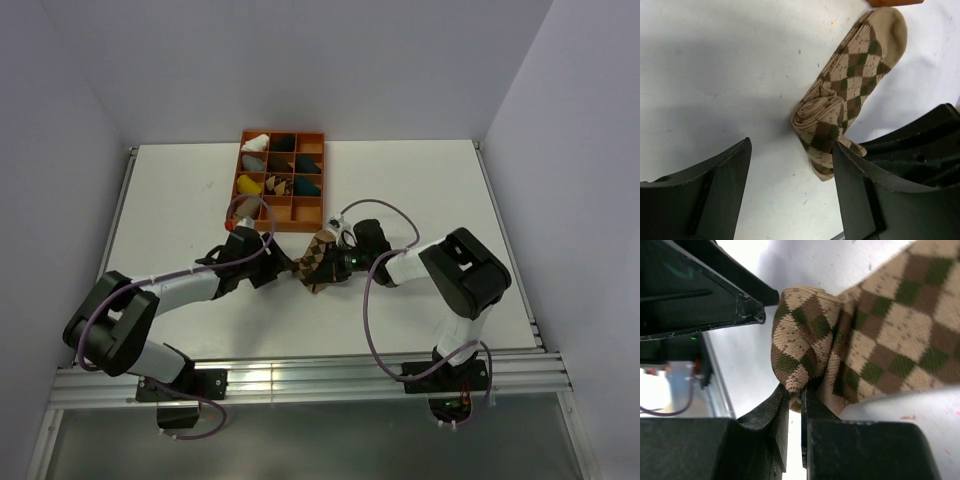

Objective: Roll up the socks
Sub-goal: Roll the sock at the center of the board.

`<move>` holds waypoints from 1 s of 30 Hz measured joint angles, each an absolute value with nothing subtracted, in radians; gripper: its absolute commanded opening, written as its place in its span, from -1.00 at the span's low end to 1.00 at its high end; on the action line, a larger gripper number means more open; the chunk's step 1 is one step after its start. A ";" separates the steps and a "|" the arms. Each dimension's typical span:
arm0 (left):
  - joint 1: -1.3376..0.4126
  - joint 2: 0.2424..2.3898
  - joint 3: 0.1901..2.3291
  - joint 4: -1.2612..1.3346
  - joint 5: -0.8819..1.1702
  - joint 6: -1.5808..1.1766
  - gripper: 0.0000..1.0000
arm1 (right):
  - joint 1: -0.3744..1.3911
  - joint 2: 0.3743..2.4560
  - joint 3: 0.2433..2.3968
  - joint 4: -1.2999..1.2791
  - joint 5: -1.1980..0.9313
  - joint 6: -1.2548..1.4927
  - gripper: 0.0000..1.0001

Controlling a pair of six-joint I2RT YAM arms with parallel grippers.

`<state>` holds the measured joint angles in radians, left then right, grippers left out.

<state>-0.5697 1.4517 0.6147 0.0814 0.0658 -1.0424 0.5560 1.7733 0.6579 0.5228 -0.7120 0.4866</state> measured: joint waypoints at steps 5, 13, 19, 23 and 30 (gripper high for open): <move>-0.583 1.453 0.591 0.123 0.083 -1.079 0.38 | 0.505 1.802 0.603 0.648 -0.785 0.588 -1.00; -0.632 1.490 0.590 0.210 0.083 -1.147 0.35 | 0.475 1.812 0.569 0.721 -0.817 0.672 -1.00; -0.659 1.537 0.590 0.243 0.076 -1.179 0.31 | 0.466 1.851 0.569 0.756 -0.843 0.700 -1.00; -0.661 1.571 0.599 0.275 0.078 -1.200 0.25 | 0.455 1.866 0.569 0.770 -0.859 0.720 -1.00; -0.663 1.611 0.623 0.296 0.082 -1.211 -0.02 | 0.445 1.870 0.569 0.766 -0.863 0.725 -1.00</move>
<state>-0.6628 1.6112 0.6228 0.2958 0.0818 -1.2110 0.4450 1.8702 0.5694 0.7658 -0.8627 0.7254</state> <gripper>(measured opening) 0.555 0.155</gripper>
